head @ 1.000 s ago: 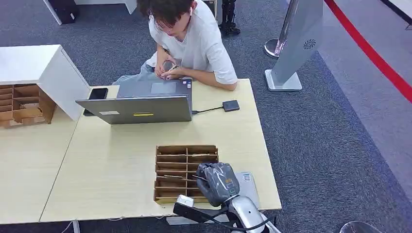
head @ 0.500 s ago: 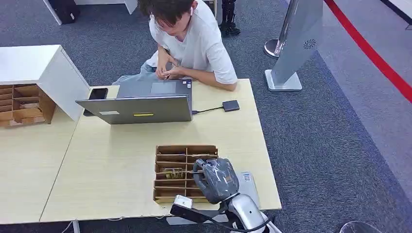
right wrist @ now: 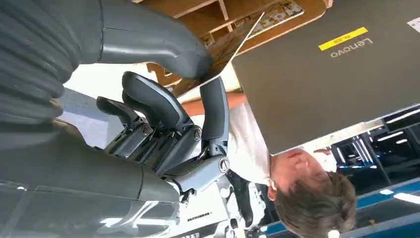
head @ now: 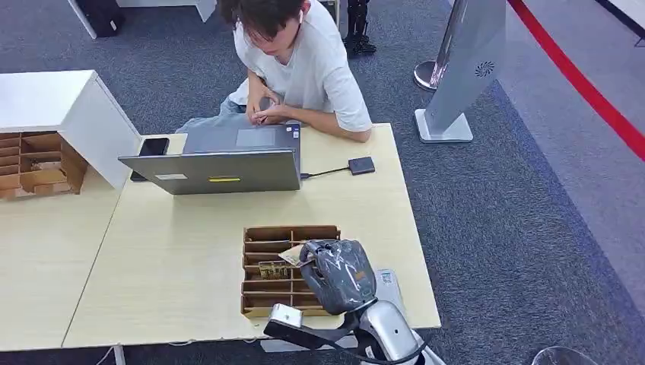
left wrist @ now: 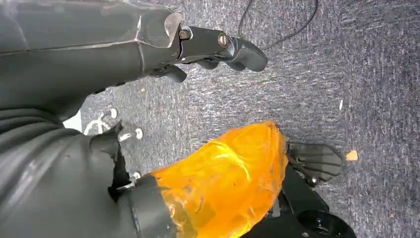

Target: Pass the card to the sensor for recognition and then transmit it.

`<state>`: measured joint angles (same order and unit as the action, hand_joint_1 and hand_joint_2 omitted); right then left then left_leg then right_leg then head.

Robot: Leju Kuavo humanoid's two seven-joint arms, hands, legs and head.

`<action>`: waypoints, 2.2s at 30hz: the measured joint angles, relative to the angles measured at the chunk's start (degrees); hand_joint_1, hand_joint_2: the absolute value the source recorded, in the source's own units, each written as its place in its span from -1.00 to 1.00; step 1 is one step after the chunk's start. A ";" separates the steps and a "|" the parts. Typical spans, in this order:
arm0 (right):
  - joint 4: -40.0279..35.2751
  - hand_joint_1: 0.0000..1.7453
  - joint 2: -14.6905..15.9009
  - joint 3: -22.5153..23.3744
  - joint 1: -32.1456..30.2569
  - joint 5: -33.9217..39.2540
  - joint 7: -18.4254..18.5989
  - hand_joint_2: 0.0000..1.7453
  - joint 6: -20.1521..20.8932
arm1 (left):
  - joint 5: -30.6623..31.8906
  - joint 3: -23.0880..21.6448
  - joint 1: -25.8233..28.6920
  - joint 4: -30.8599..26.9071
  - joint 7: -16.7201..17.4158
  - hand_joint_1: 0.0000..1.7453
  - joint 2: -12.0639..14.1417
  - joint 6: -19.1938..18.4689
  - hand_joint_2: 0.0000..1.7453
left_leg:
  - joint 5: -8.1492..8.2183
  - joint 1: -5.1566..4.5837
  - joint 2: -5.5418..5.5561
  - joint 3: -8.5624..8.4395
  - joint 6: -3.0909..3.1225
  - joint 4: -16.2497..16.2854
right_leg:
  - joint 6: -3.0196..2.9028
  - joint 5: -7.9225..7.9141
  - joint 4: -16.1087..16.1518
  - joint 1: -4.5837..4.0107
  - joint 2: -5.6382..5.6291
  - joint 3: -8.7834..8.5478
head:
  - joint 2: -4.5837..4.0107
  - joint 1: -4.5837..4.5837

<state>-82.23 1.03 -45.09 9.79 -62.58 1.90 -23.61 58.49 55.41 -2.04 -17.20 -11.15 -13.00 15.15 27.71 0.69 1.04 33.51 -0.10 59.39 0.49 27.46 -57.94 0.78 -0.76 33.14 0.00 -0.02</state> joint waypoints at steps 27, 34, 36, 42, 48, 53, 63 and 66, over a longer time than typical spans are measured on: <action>-9.66 1.00 2.03 -0.55 -0.17 -0.37 -1.03 1.00 -2.71 | -1.07 0.00 0.87 -0.02 -0.04 -1.00 -0.33 -0.31 -1.00 | 0.00 0.00 0.00 0.00 0.00 0.00 | 0.00 0.00 0.00 0.00 0.00 0.00 | 0.00 0.02; -11.91 1.00 2.08 -0.72 -0.15 0.53 -2.25 1.00 -4.22 | -1.40 0.00 0.93 -0.02 -0.37 -1.00 -0.33 -0.33 -1.00 | 0.00 0.00 0.00 0.00 0.00 0.00 | 0.00 0.00 0.00 0.00 0.00 0.00 | 0.00 0.00; -12.33 1.00 2.08 -0.72 -0.08 0.55 -2.40 1.00 -4.37 | -1.40 0.00 0.93 -0.02 -0.46 -1.00 -0.33 -0.33 -1.00 | 0.00 0.00 0.00 0.00 0.00 0.00 | 0.00 0.00 0.00 0.00 0.00 -0.01 | 0.00 0.00; -12.48 1.00 2.05 -0.87 1.05 -0.07 -2.32 1.00 -4.28 | -1.25 -0.02 0.89 -0.02 -0.66 -1.00 -0.31 -0.37 -1.00 | 0.00 0.00 0.00 0.00 0.00 0.00 | 0.00 0.00 0.00 0.00 0.00 -0.01 | 0.00 0.02; -11.63 1.00 1.51 -0.92 2.23 -1.03 -0.74 1.00 -3.34 | -0.70 -0.11 0.79 -0.02 -0.83 -1.00 -0.28 -0.33 -1.00 | 0.00 0.00 0.00 0.00 0.00 0.00 | 0.00 0.00 0.00 0.00 0.00 -0.01 | 0.00 0.00; -11.04 1.00 1.25 -0.92 2.53 -1.03 -0.64 1.00 -3.32 | -0.70 -0.17 0.78 -0.02 -0.83 -1.00 -0.26 -0.31 -1.00 | 0.00 0.00 0.00 0.00 0.00 0.00 | 0.00 0.00 0.00 0.00 0.00 -0.01 | 0.00 0.00; -7.78 1.00 -0.28 -0.83 5.11 -1.77 1.29 1.00 -0.37 | 0.22 -1.38 0.26 -0.02 -0.66 -1.00 -0.15 -0.20 -1.00 | -0.04 0.00 0.00 0.00 -0.01 0.00 | -0.01 -0.03 -0.01 0.00 0.00 -0.01 | 0.00 0.00; -5.92 1.00 -0.88 -0.79 6.96 -1.66 1.53 1.00 1.14 | 0.55 -1.68 -0.32 -0.02 0.13 -1.00 -0.07 -0.20 -1.00 | -0.04 0.00 0.00 -0.01 -0.01 0.00 | -0.01 -0.03 -0.02 0.00 0.00 -0.01 | 0.00 0.00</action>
<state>-88.15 0.15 -45.88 16.74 -64.24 3.43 -22.47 59.04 53.72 -2.37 -17.22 -11.01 -13.07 14.95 27.67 0.69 1.04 33.51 -0.11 59.39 0.48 27.42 -57.95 0.78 -0.76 33.13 0.00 -0.02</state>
